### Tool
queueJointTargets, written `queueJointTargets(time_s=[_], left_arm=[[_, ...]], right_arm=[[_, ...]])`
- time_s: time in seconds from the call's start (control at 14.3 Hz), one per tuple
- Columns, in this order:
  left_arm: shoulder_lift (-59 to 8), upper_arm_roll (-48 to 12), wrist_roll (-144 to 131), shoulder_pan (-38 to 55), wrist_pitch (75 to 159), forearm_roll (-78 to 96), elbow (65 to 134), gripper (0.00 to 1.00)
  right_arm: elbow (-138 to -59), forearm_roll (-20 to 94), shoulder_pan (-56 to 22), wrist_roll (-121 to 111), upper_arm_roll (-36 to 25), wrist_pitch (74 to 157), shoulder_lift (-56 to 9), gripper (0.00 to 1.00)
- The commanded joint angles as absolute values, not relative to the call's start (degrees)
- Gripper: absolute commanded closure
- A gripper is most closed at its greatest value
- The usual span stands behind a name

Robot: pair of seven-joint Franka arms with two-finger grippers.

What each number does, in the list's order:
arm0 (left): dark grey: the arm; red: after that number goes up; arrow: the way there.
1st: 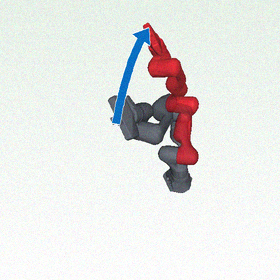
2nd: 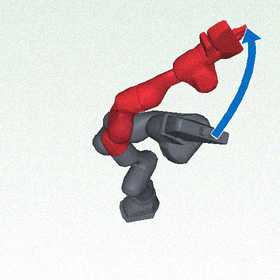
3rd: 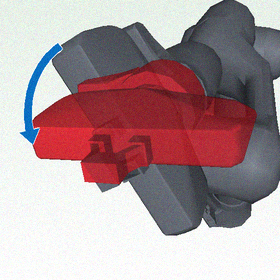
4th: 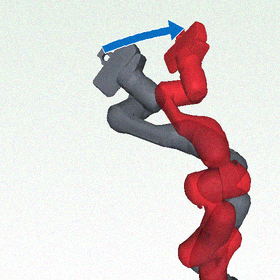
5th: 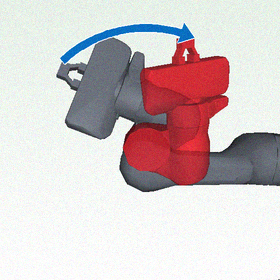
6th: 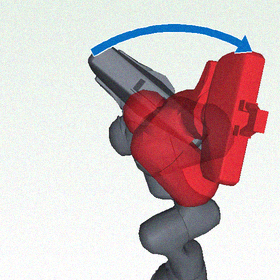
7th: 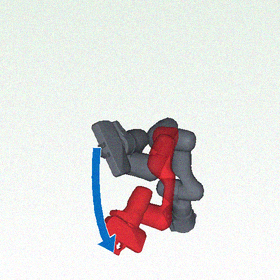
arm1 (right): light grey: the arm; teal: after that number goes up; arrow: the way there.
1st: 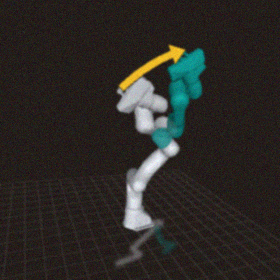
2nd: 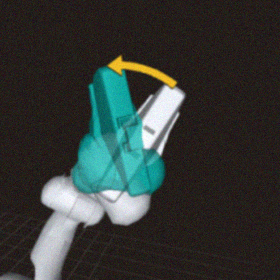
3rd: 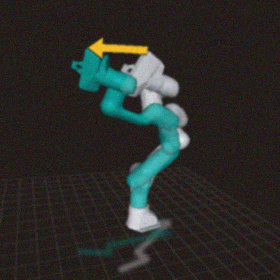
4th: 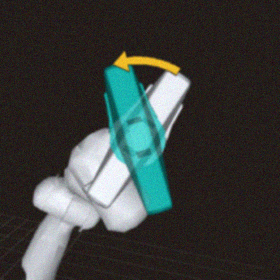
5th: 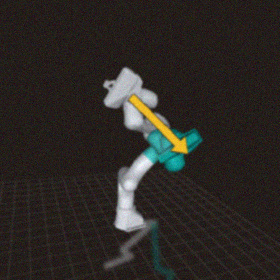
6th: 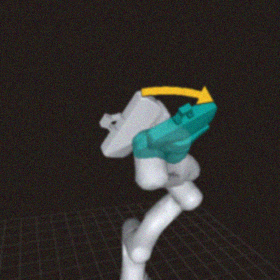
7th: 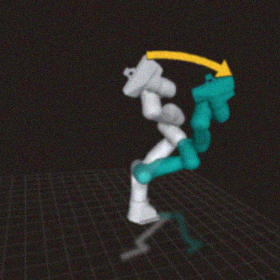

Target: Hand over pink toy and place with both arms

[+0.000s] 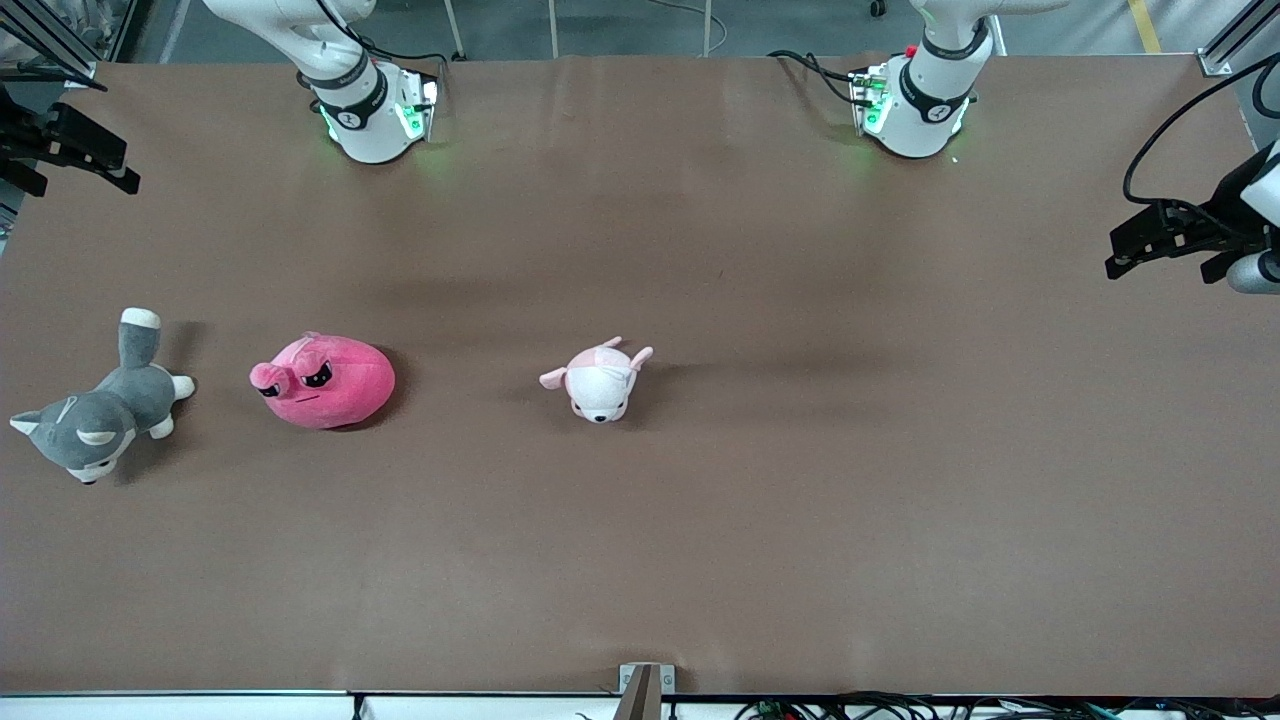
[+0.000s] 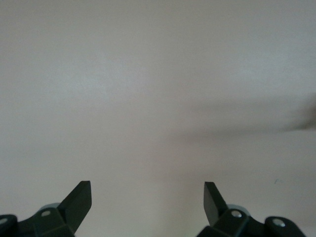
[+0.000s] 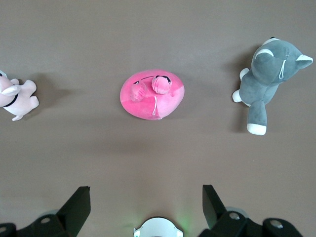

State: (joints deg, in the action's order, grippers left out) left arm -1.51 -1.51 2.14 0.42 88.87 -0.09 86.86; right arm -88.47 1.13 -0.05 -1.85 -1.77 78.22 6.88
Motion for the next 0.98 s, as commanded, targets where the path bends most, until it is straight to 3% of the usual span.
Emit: queueJointTargets(time_s=[0.0,0.91], left_arm=[[-1.5,-1.1,1.5,0.8,88.8,-0.8,86.0,0.0],[-1.9,-1.2,1.1,1.1,88.9,0.5,84.1,0.0]], right_arm=[[-90.2,2.0,-0.1,-1.1,-1.8,79.2,8.3,0.0],[-90.1,2.0,-0.1,-1.2,-1.6,79.1,8.4,0.0]])
